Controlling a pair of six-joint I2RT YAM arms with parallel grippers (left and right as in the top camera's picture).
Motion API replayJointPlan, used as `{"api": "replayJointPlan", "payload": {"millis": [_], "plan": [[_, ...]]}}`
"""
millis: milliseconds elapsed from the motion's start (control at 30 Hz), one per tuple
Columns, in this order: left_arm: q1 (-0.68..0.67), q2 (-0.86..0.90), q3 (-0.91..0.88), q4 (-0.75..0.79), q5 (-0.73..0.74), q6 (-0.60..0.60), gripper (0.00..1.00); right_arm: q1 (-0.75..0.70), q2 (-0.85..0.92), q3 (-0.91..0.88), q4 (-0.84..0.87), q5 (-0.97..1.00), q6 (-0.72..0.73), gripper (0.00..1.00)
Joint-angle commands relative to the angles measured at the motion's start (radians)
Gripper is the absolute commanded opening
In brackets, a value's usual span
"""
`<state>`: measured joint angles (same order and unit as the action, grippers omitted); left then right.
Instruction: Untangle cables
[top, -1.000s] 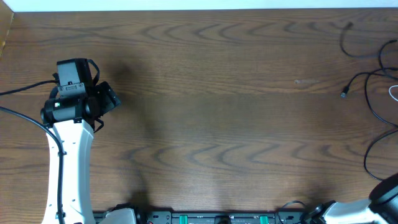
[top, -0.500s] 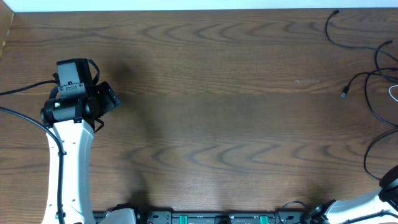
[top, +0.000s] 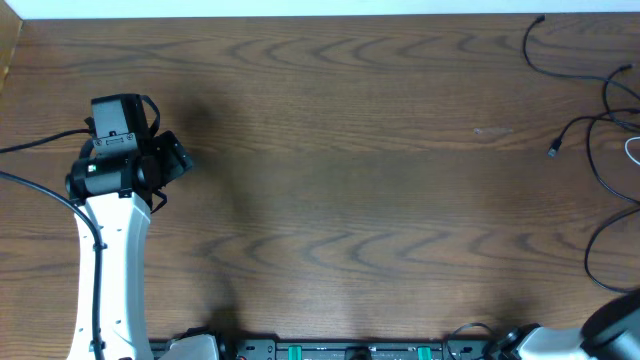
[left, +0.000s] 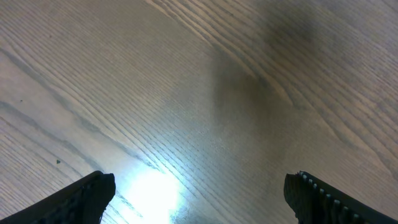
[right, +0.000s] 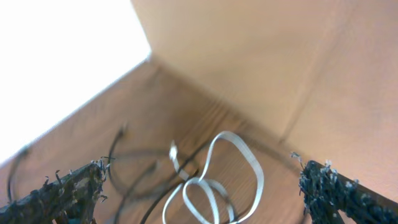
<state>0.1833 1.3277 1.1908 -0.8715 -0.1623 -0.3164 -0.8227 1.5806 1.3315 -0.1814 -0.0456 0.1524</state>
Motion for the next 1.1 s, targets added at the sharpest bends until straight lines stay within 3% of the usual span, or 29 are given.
{"api": "replayJointPlan", "payload": {"millis": [0,267,400,600,933,1067], "plan": [[0.005,0.005,0.004,-0.004,-0.006,0.009,0.92,-0.004,-0.099,0.013,-0.019,0.148,0.119,0.99],[0.005,0.005,0.004,-0.007,-0.006,0.012,0.92,0.028,-0.225,0.013,-0.173,-0.009,0.245,0.99],[0.005,0.005,0.004,-0.013,-0.006,0.046,0.92,0.086,-0.257,0.013,-0.252,-0.086,0.211,0.9],[0.005,0.002,0.004,-0.015,-0.006,0.046,0.92,0.181,-0.371,0.013,-0.355,-0.014,0.171,0.9],[0.005,-0.13,0.004,-0.025,-0.017,0.035,0.92,0.215,-0.776,-0.036,-0.589,0.022,0.057,0.95],[0.005,-0.243,0.004,-0.037,-0.064,0.031,0.92,0.215,-0.978,-0.107,-0.608,-0.007,0.071,0.94]]}}
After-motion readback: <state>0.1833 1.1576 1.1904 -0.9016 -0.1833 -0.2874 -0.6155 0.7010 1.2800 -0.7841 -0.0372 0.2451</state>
